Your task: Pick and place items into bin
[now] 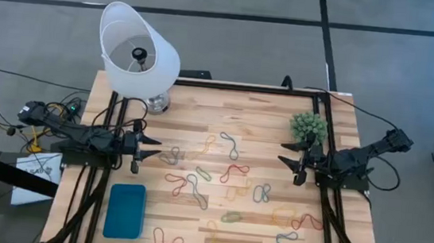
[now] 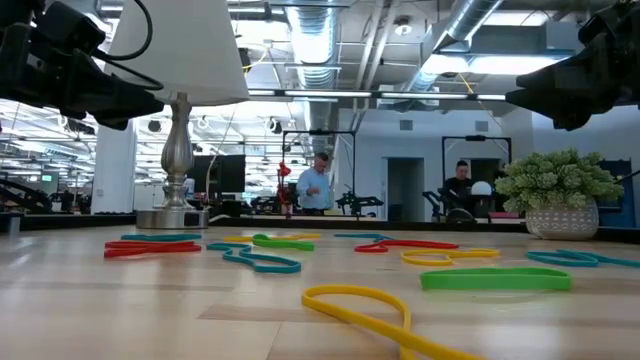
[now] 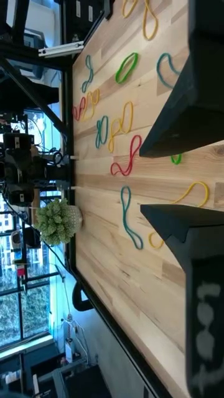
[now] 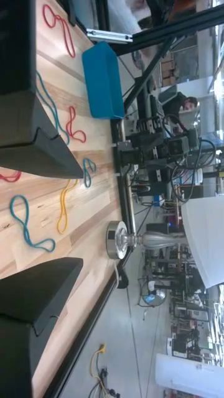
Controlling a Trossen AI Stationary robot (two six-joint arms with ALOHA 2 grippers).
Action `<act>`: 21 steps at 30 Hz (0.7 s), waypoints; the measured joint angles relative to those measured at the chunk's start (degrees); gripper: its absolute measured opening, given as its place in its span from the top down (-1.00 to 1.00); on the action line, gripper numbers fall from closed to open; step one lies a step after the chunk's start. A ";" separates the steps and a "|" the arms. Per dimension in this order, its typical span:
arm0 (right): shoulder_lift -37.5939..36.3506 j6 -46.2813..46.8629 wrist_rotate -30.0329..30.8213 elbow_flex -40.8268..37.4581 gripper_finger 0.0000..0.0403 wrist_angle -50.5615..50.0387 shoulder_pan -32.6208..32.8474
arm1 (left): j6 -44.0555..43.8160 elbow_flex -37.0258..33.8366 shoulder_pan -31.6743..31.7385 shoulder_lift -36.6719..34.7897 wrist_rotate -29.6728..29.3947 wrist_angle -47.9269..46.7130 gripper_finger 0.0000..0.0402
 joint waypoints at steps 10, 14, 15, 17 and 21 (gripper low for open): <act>0.00 0.00 0.00 -0.02 -0.06 -0.02 -0.02 | 0.14 0.01 -0.01 0.00 0.02 0.01 0.39; 0.00 0.00 0.00 -0.02 -0.06 -0.02 -0.02 | -0.10 -0.01 -0.01 0.01 0.01 -0.01 0.39; -0.01 0.00 -0.02 -0.02 -0.06 -0.01 -0.01 | -0.28 0.01 -0.01 0.00 0.00 -0.01 0.39; -0.02 0.02 -0.01 0.00 -0.06 -0.02 -0.01 | -0.26 0.01 0.00 0.01 0.02 -0.01 0.39; 0.00 0.02 0.00 -0.02 -0.06 -0.02 0.00 | 0.08 0.01 -0.01 0.00 0.02 -0.01 0.39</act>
